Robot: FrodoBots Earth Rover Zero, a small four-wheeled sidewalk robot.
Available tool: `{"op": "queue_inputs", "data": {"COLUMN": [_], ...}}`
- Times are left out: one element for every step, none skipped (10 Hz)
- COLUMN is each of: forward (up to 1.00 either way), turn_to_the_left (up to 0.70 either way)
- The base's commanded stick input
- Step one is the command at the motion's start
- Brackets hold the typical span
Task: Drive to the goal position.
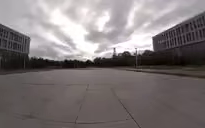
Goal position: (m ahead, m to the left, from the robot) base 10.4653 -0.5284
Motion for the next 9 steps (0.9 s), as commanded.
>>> {"op": "queue_inputs", "data": {"forward": [0.7,0.7,0.7,0.7,0.7,0.7,0.7,0.7,0.7], "turn_to_the_left": [0.0,0.0,0.0,0.0,0.0,0.0,0.0,0.0,0.0]}}
